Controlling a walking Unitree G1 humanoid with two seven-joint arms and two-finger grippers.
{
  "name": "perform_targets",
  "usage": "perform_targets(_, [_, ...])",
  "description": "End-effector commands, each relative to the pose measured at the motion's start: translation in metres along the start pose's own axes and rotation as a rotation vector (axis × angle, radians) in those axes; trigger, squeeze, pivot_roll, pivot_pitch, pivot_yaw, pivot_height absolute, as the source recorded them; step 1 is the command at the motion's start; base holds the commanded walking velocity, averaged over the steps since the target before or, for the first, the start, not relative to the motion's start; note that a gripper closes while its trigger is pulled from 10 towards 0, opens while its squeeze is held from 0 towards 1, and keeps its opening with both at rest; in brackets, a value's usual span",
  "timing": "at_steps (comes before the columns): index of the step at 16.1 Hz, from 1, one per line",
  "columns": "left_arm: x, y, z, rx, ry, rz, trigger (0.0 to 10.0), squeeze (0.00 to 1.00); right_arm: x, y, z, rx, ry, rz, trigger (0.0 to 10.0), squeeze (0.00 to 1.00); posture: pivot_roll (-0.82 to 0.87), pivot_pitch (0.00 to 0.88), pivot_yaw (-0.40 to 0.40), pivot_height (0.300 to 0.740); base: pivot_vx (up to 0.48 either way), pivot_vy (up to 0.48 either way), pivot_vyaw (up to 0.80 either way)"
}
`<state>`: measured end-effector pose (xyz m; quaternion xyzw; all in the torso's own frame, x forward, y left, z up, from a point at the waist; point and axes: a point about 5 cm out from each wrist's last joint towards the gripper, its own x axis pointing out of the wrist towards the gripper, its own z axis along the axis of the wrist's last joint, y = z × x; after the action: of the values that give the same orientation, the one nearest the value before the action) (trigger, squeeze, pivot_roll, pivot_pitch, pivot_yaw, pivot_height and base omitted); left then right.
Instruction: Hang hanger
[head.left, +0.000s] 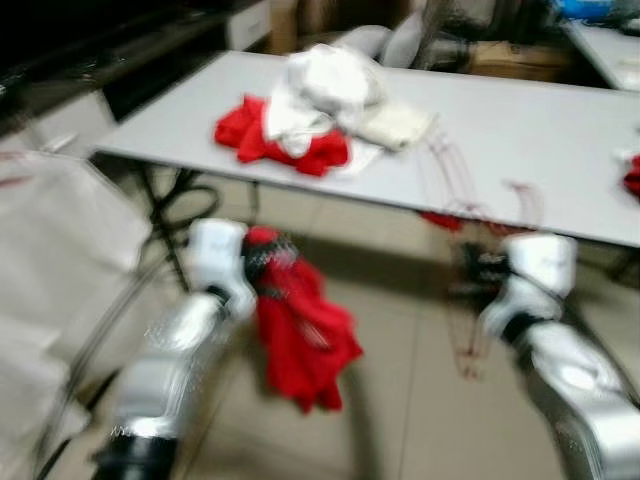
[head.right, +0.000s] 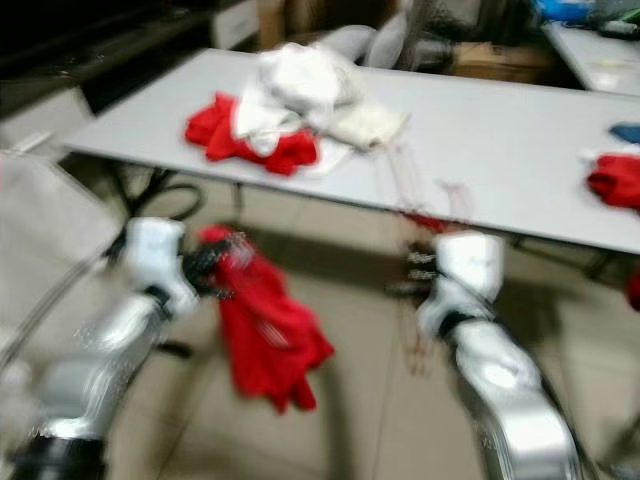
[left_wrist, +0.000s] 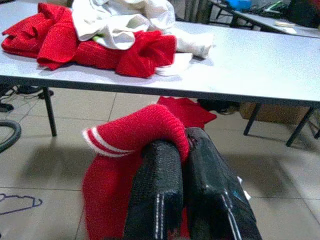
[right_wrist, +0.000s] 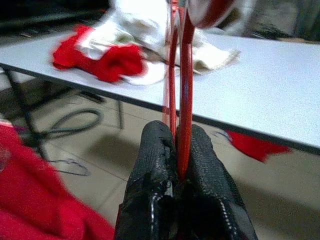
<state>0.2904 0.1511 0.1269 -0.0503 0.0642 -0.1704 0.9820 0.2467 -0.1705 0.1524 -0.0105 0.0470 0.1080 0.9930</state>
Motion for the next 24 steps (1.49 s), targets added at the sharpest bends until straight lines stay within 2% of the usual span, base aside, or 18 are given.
perform_targets(1, [0.005, -0.011, 0.014, 0.008, -0.067, -0.045, 10.0, 0.0, -0.002, -0.007, 0.001, -0.013, -0.002, -0.023, 10.0, 0.0, -0.11, 0.005, 0.024, 0.74, 0.375, 0.0, -0.78])
perform_targets(3, [0.005, -0.01, 0.016, 0.008, -0.076, -0.038, 10.0, 0.0, -0.001, -0.007, 0.003, -0.027, -0.009, 0.001, 10.0, 0.0, -0.11, 0.002, 0.016, 0.74, 0.373, 0.0, -0.61])
perform_targets(6, [0.008, -0.004, 0.027, 0.006, -0.11, -0.015, 10.0, 0.0, -0.006, -0.009, 0.01, -0.067, -0.021, 0.137, 10.0, 0.0, -0.1, 0.0, 0.004, 0.74, 0.372, 0.0, 0.0])
perform_targets(8, [0.02, -0.005, 0.052, 0.028, -0.175, -0.049, 10.0, 0.0, -0.023, -0.017, 0.018, -0.129, 0.022, 0.329, 10.0, 0.0, -0.09, 0.0, -0.004, 0.74, 0.373, 0.0, 0.0])
perform_targets(11, [0.038, -0.007, 0.08, 0.05, -0.227, -0.11, 10.0, 0.0, -0.047, -0.036, 0.036, -0.217, 0.103, 0.522, 10.0, 0.0, -0.09, 0.0, -0.001, 0.74, 0.372, 0.0, 0.0])
perform_targets(14, [0.053, -0.011, 0.102, 0.062, -0.263, -0.155, 10.0, 0.0, -0.065, -0.037, 0.046, -0.245, 0.199, 0.694, 10.0, 0.0, -0.09, 0.0, 0.013, 0.74, 0.372, 0.0, 0.0])
perform_targets(16, [0.074, -0.028, 0.133, 0.074, -0.319, -0.242, 10.0, 0.0, -0.077, -0.038, 0.047, -0.246, 0.31, 0.805, 10.0, 0.0, -0.09, 0.0, 0.014, 0.74, 0.373, 0.0, 0.0])
perform_targets(18, [0.084, -0.037, 0.157, 0.074, -0.371, -0.293, 10.0, 0.0, -0.077, -0.036, 0.048, -0.238, 0.323, 0.834, 10.0, 0.0, -0.08, 0.0, 0.015, 0.74, 0.375, 0.0, 0.0])
perform_targets(20, [0.083, -0.064, 0.205, -0.001, -0.487, -0.47, 10.0, 0.0, -0.074, -0.025, 0.046, -0.238, 0.338, 0.91, 10.0, 0.0, -0.08, 0.0, 0.018, 0.74, 0.373, 0.0, 0.0])
perform_targets(22, [0.079, -0.081, 0.23, -0.027, -0.541, -0.589, 10.0, 0.0, -0.066, -0.015, 0.043, -0.237, 0.327, 0.948, 10.0, 0.0, -0.07, 0.0, 0.016, 0.74, 0.371, 0.0, 0.0])
perform_targets(23, [0.074, -0.094, 0.245, -0.051, -0.58, -0.674, 10.0, 0.0, -0.051, -0.009, 0.037, -0.265, 0.315, 0.933, 10.0, 0.0, -0.07, 0.0, 0.008, 0.74, 0.371, 0.0, 0.0])
perform_targets(24, [0.072, -0.099, 0.251, -0.059, -0.595, -0.707, 10.0, 0.0, -0.044, -0.007, 0.034, -0.281, 0.306, 0.921, 10.0, 0.0, -0.07, 0.0, 0.008, 0.74, 0.371, 0.0, 0.0])
